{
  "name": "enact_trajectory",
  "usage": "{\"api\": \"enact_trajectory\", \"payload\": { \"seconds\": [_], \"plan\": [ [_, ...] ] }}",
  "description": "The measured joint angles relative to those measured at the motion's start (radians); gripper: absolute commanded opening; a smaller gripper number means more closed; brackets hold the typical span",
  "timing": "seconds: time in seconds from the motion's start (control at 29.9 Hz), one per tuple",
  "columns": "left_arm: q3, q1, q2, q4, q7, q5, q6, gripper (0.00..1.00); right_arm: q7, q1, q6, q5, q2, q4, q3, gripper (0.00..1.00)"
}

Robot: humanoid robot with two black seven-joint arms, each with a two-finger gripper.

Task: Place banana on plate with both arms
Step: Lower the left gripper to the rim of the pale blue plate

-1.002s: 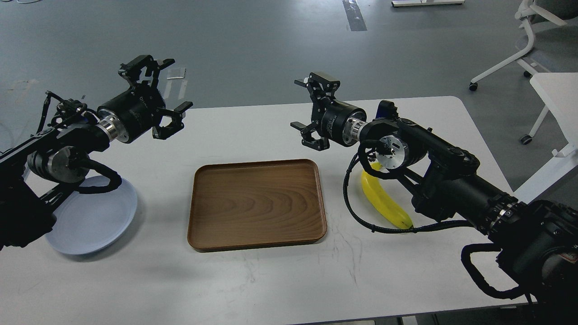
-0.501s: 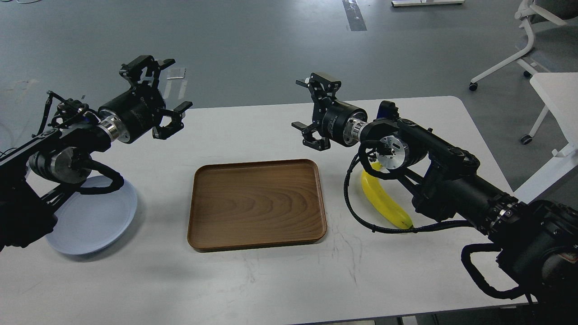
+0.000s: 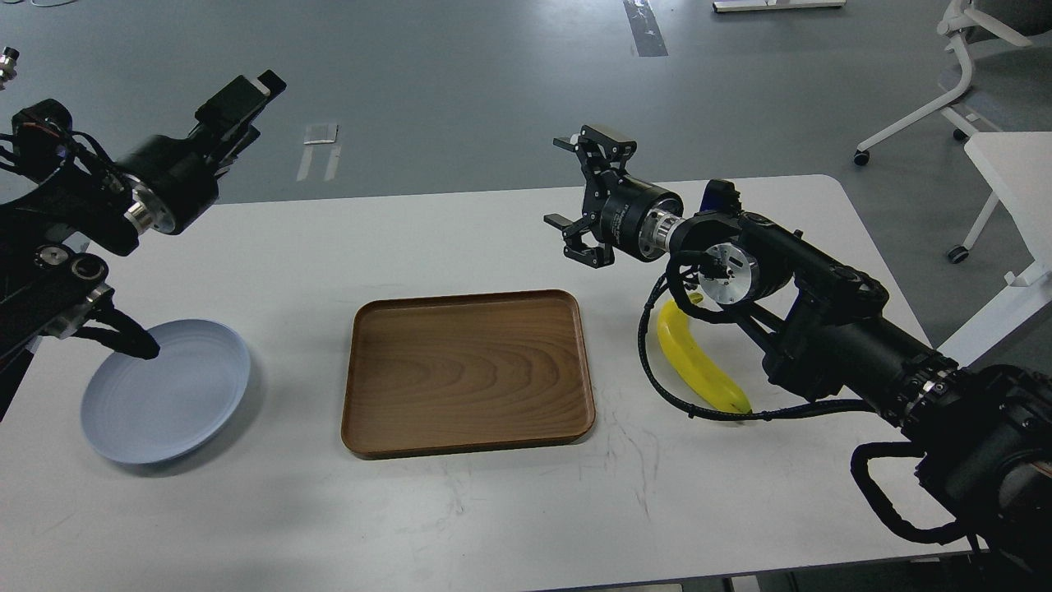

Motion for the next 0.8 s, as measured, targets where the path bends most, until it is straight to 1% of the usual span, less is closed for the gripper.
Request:
{"api": "enact_trajectory", "payload": {
  "seconds": [0.07, 0.13, 0.2, 0.23, 0.37, 0.43, 0.5, 0.6, 0.8],
  "plan": [
    [0.018, 0.015, 0.081, -0.021, -0.013, 0.051, 0.006, 0.98, 0.000, -0.001, -0.001, 0.000, -0.010, 0.001, 0.014, 1.00],
    [0.045, 0.024, 0.146, -0.027, -0.037, 0.070, 0.014, 0.98, 0.000, -0.005, -0.002, 0.000, -0.016, 0.002, 0.029, 1.00],
    [0.079, 0.034, 0.202, -0.027, -0.051, 0.078, 0.045, 0.98, 0.000, -0.011, -0.002, 0.003, -0.028, 0.004, 0.043, 1.00],
    [0.098, 0.042, 0.227, -0.026, -0.054, 0.084, 0.072, 0.98, 0.000, -0.013, -0.003, 0.003, -0.037, 0.005, 0.048, 1.00],
    [0.246, 0.098, 0.318, -0.025, -0.069, 0.166, 0.295, 0.97, -0.001, -0.015, -0.003, 0.006, -0.080, 0.009, 0.053, 1.00],
    [0.317, 0.119, 0.341, -0.025, -0.080, 0.199, 0.374, 0.97, -0.001, -0.015, -0.002, 0.006, -0.085, 0.009, 0.053, 1.00],
    [0.389, 0.136, 0.365, -0.024, -0.090, 0.214, 0.428, 0.95, -0.001, -0.013, -0.002, 0.006, -0.090, 0.010, 0.050, 1.00],
    [0.469, 0.159, 0.381, -0.006, -0.096, 0.219, 0.459, 0.93, -0.003, -0.011, -0.001, 0.006, -0.098, 0.010, 0.045, 1.00],
    [0.502, 0.227, 0.357, 0.093, -0.090, 0.220, 0.464, 0.93, -0.003, -0.010, 0.000, 0.006, -0.116, 0.011, 0.041, 1.00]
  ]
}}
